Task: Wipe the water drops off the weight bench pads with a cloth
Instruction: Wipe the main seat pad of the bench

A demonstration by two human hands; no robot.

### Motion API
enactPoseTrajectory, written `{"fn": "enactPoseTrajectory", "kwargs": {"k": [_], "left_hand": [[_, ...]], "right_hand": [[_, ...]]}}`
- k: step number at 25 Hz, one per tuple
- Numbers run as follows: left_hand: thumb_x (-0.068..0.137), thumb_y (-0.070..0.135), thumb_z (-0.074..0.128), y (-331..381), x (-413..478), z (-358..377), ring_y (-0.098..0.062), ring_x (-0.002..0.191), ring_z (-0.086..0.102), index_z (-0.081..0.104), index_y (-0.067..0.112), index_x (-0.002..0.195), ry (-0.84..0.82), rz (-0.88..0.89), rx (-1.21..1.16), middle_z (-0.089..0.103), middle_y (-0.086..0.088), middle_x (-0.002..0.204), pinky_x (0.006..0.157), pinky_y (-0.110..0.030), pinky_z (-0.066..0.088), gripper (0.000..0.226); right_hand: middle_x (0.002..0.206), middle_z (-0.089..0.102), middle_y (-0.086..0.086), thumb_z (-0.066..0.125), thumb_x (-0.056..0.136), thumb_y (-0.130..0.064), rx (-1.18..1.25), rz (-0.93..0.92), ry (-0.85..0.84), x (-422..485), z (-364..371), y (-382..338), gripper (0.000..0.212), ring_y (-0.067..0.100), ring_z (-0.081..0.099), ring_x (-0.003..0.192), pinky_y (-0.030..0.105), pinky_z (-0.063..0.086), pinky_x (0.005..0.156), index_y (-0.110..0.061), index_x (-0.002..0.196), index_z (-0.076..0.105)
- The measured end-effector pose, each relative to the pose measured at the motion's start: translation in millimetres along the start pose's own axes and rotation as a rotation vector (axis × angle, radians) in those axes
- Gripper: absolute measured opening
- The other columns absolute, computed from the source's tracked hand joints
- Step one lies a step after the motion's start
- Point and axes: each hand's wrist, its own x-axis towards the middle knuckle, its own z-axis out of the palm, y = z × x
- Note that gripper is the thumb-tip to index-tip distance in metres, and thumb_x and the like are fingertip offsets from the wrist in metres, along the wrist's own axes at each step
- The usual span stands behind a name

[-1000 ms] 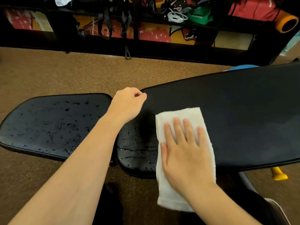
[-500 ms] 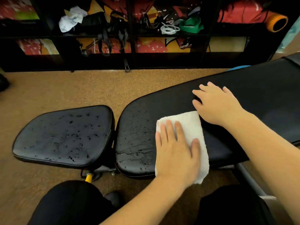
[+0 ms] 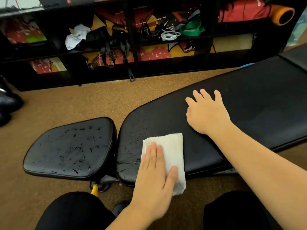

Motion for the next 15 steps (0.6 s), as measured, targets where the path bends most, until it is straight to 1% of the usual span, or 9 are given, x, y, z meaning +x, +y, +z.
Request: {"fn": "enactPoseTrajectory", "kwargs": {"k": [2,3,4,5,6,7,9,12,15], "left_hand": [[0.071,0.084,-0.032,5.9,20.4,-1.6,-0.011,0.153,-0.037,-0.033,0.02,0.151,-0.003,-0.015,0.011,-0.04,0.0,0.163,0.126,-0.03,-0.021,0.102],[0.076,0.082,-0.028,6.8,36.8,-1.8,-0.017,0.155,-0.033,-0.031,0.014,0.154,0.015,-0.019,0.012,-0.036,-0.005,0.166,0.128,-0.035,-0.016,0.103],[0.082,0.077,-0.02,5.6,55.9,-2.4,-0.023,0.159,-0.025,-0.022,0.007,0.159,0.03,-0.029,0.008,-0.027,-0.011,0.17,0.13,-0.038,-0.012,0.104],[0.086,0.07,-0.012,1.9,77.0,-3.4,-0.031,0.161,-0.013,-0.008,0.0,0.164,0.066,-0.043,0.005,-0.013,-0.019,0.173,0.131,-0.043,-0.004,0.105],[0.088,0.064,-0.007,-2.4,98.8,-6.2,-0.039,0.158,0.002,0.011,-0.006,0.162,0.093,-0.069,0.0,0.004,-0.028,0.171,0.13,-0.048,0.006,0.103],[0.09,0.062,-0.002,-10.1,122.3,-9.6,-0.044,0.152,0.015,0.025,-0.008,0.155,0.112,-0.094,0.002,0.018,-0.032,0.164,0.126,-0.051,0.017,0.099],[0.095,0.061,0.007,-31.8,170.5,-18.5,-0.043,0.144,0.026,0.034,-0.005,0.148,0.123,-0.133,-0.007,0.03,-0.029,0.156,0.121,-0.054,0.026,0.089],[0.09,0.06,0.003,-60.0,230.7,-35.8,-0.038,0.137,0.029,0.041,0.001,0.147,0.09,-0.15,0.142,0.037,-0.022,0.15,0.117,-0.05,0.028,0.09],[0.105,0.039,0.021,-67.6,254.7,-41.3,-0.038,0.131,0.035,0.045,0.005,0.142,0.134,-0.193,0.159,0.043,-0.02,0.142,0.108,-0.05,0.031,0.056]], "right_hand": [[0.168,0.019,0.014,0.025,0.106,-0.036,-0.007,0.002,0.009,1.6,-0.7,-1.5,0.054,0.034,0.011,0.156,0.064,0.009,0.122,-0.019,0.156,0.03],[0.168,0.019,0.015,0.026,0.105,-0.036,-0.005,0.004,0.007,2.1,-0.5,-1.9,0.054,0.035,0.011,0.156,0.064,0.009,0.121,-0.019,0.156,0.03],[0.168,0.019,0.015,0.026,0.105,-0.036,-0.002,0.005,0.001,2.1,-0.3,-2.4,0.053,0.035,0.011,0.156,0.065,0.008,0.121,-0.018,0.156,0.03],[0.167,0.019,0.016,0.027,0.105,-0.036,0.002,0.003,-0.003,2.0,-0.1,-3.3,0.053,0.036,0.011,0.155,0.065,0.008,0.121,-0.018,0.155,0.031],[0.167,0.02,0.016,0.027,0.105,-0.036,0.005,-0.001,-0.003,1.7,-0.2,-3.6,0.053,0.036,0.011,0.155,0.065,0.009,0.121,-0.018,0.155,0.031],[0.167,0.02,0.016,0.028,0.105,-0.036,0.009,-0.004,-0.002,1.4,-0.8,-4.0,0.053,0.036,0.011,0.155,0.065,0.009,0.121,-0.018,0.154,0.032],[0.167,0.021,0.016,0.029,0.105,-0.036,0.015,-0.001,0.005,2.0,-1.9,-3.9,0.052,0.036,0.011,0.155,0.065,0.009,0.121,-0.018,0.154,0.033],[0.167,0.02,0.015,0.029,0.105,-0.036,0.031,0.008,0.003,2.8,-3.0,-3.5,0.052,0.036,0.01,0.156,0.066,0.007,0.121,-0.019,0.154,0.033],[0.167,0.021,0.015,0.03,0.105,-0.037,0.054,0.007,0.013,3.3,-2.8,-4.1,0.053,0.036,0.012,0.155,0.066,0.007,0.121,-0.019,0.154,0.033]]}}
